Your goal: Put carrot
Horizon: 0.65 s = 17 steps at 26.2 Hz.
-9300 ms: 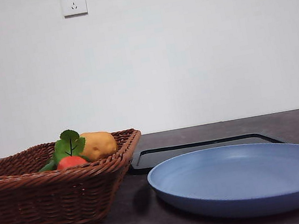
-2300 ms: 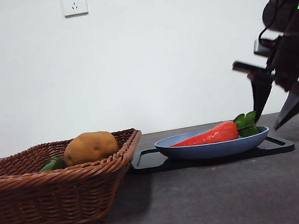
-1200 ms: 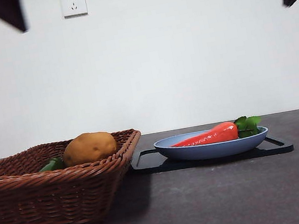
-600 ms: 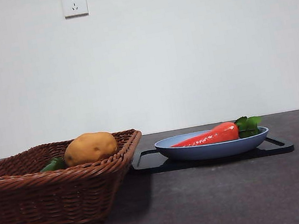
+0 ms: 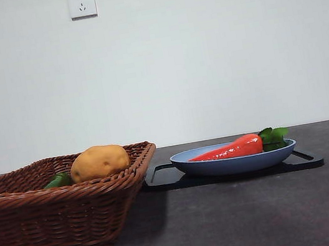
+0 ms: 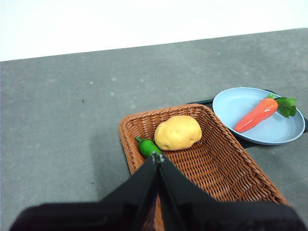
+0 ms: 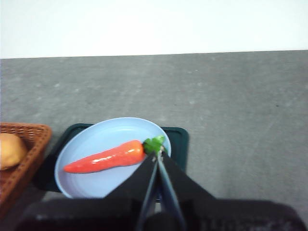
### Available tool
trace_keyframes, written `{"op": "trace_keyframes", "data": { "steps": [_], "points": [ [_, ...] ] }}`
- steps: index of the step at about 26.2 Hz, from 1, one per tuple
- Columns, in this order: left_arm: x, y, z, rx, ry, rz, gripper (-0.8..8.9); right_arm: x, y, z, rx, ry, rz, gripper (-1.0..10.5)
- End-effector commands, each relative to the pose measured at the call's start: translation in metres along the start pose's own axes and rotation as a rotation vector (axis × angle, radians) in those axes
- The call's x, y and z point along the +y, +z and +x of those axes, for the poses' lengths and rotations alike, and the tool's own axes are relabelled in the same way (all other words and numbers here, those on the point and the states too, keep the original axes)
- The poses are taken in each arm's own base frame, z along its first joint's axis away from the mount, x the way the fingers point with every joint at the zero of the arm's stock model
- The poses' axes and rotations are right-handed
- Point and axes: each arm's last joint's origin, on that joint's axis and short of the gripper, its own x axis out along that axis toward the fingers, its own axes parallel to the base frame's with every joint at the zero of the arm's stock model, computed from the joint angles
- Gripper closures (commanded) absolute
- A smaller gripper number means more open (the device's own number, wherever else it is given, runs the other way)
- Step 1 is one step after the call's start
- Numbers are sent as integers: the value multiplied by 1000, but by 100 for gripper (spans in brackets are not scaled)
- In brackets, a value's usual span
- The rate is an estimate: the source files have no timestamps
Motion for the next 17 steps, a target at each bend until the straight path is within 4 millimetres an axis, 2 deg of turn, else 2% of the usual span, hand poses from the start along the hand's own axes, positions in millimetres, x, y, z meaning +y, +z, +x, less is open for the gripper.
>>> {"op": "trace_keyframes", "data": {
  "steps": [1,13,17],
  "points": [
    [0,3,1,-2,-3,-12,805,0,4,-1,-23,-5,18,943],
    [-1,3,1,-5,-5,-7,805,0,4,-1,-23,-6,18,943],
    [1,2,-4,-31,36,101,805,0,4,-1,-23,-6,18,943]
  ]
}}
